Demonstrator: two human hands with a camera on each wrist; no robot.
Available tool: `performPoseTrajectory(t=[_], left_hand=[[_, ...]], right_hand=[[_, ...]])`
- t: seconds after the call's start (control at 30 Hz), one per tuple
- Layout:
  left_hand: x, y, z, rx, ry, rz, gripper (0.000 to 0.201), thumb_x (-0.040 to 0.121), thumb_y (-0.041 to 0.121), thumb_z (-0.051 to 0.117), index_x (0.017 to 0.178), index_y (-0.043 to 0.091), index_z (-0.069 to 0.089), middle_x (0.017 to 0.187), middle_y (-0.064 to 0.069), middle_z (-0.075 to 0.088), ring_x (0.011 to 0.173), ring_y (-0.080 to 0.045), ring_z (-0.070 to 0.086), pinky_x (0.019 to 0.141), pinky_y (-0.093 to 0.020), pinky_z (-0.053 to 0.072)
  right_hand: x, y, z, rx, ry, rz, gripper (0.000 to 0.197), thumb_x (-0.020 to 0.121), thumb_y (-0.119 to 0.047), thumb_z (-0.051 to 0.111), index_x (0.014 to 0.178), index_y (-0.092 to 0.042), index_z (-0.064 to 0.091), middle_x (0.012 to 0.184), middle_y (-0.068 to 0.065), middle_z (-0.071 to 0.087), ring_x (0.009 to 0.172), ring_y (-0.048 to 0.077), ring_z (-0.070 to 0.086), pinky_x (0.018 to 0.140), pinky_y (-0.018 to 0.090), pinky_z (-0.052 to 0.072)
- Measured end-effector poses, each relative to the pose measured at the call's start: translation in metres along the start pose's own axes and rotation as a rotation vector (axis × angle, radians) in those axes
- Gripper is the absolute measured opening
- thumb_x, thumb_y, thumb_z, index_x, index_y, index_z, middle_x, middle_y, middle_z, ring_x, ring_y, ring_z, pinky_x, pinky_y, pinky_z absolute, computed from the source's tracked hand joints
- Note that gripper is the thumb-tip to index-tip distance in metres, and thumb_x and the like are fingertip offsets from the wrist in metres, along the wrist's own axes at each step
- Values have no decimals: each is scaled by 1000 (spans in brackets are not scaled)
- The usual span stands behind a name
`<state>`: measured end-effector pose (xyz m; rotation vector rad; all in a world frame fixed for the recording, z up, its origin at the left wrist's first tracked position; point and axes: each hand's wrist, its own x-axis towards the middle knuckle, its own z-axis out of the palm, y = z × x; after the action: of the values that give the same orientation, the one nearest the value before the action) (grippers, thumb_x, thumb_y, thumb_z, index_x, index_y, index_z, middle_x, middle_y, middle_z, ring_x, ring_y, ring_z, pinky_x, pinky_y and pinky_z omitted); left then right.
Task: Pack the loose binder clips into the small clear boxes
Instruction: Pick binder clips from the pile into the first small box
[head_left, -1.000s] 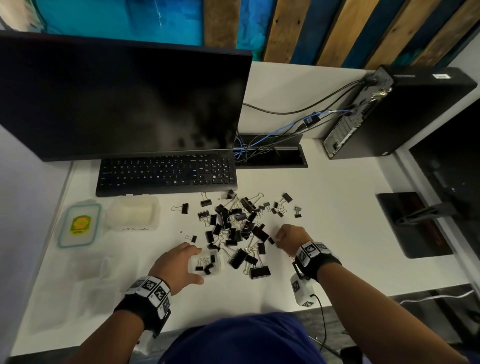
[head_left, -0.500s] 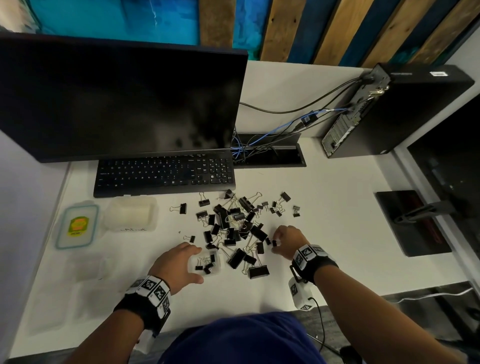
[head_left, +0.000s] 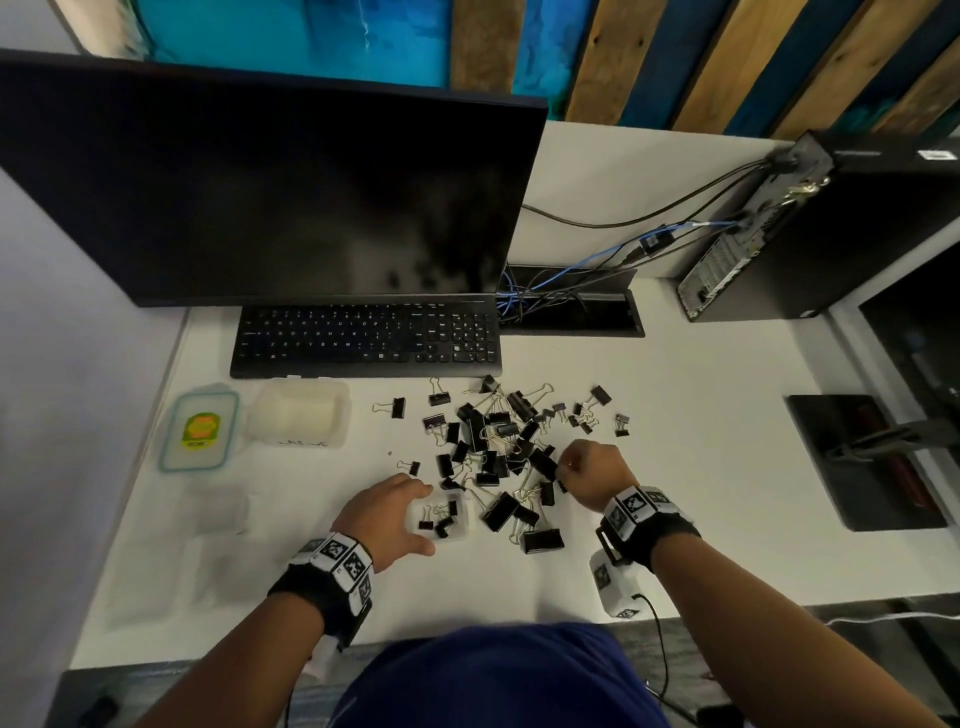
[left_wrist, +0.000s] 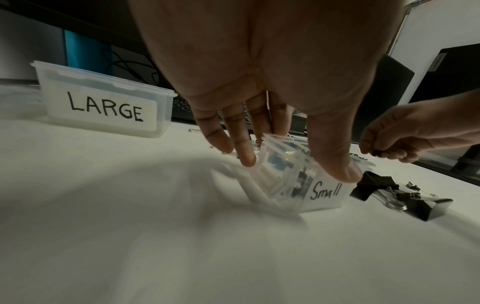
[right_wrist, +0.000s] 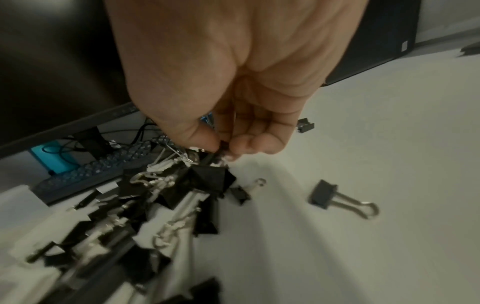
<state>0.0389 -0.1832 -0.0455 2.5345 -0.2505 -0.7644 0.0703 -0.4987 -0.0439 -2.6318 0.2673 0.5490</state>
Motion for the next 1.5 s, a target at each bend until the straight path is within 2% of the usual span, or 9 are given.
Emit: performPoseTrajectory(t=[0.07, 0.2, 0.53, 0.73, 0.93, 1.07, 1.3, 1.4, 1.5], left_hand=[[0, -1, 1, -8, 0, 2, 79, 68, 49, 81, 137, 32, 47, 134, 20, 47, 117, -8, 51, 99, -27, 43], [0, -2, 2, -14, 1, 7, 79, 69, 49, 81, 137, 32, 46, 135, 19, 46, 118, -8, 50, 100, -27, 43], [2, -4, 5, 0, 6, 6, 80, 70, 48, 81, 139, 32, 44, 138, 17, 45, 122, -8, 49, 100, -27, 42], [2, -5, 6, -4, 7, 2, 79, 70, 48, 81, 138, 33, 45, 137, 18, 45, 121, -8, 49, 99, -26, 42], [0, -1, 3, 27, 8, 15, 78, 72, 50, 78, 139, 32, 43, 137, 17, 44, 121, -9, 50, 99, -28, 43], [-4, 8, 1, 122, -1, 70, 78, 71, 60, 71, 138, 32, 43, 132, 14, 47, 115, -12, 53, 96, -29, 44], [0, 44, -4, 118, 15, 184, 77, 72, 61, 69, 138, 32, 42, 130, 13, 47, 114, -11, 51, 96, -28, 44], [7, 65, -8, 141, 10, 218, 76, 73, 60, 68, 138, 30, 43, 132, 12, 46, 115, -14, 51, 96, -30, 44], [16, 87, -8, 156, 12, 248, 73, 72, 60, 69, 135, 30, 45, 126, 11, 48, 111, -14, 53, 92, -30, 45]], right_hand=[[-3, -13, 1, 45, -91, -123, 14, 90, -25, 61, 95, -17, 71, 91, 2, 71, 86, 19, 66, 70, 25, 50], [-15, -48, 5, 153, -289, -290, 4, 91, -20, 65, 92, -21, 68, 88, -11, 68, 78, 2, 62, 67, 6, 42], [-25, -89, 33, 182, -387, -499, 7, 88, -13, 67, 93, -18, 68, 91, -6, 70, 67, 1, 65, 69, 21, 56], [-21, -82, 37, 194, -283, -510, 6, 89, -17, 67, 94, -18, 70, 96, -6, 72, 87, 7, 66, 83, 24, 54], [-17, -69, 28, 217, -251, -420, 7, 91, -16, 64, 96, -17, 69, 93, -13, 68, 73, -10, 59, 71, 6, 42], [-19, -62, 25, 284, -281, -369, 9, 86, -19, 70, 95, -22, 70, 92, -13, 69, 77, -6, 62, 76, 15, 49], [-27, -57, 16, 347, -428, -334, 44, 74, -15, 82, 108, -29, 60, 102, -9, 61, 68, -7, 56, 72, 21, 47], [-32, -46, 3, 307, -429, -349, 53, 70, -17, 85, 116, -24, 59, 100, -15, 58, 85, -1, 57, 76, 18, 48], [-33, -30, -13, 277, -427, -367, 64, 68, -16, 88, 123, -19, 56, 110, -10, 59, 95, 8, 59, 73, 11, 44]])
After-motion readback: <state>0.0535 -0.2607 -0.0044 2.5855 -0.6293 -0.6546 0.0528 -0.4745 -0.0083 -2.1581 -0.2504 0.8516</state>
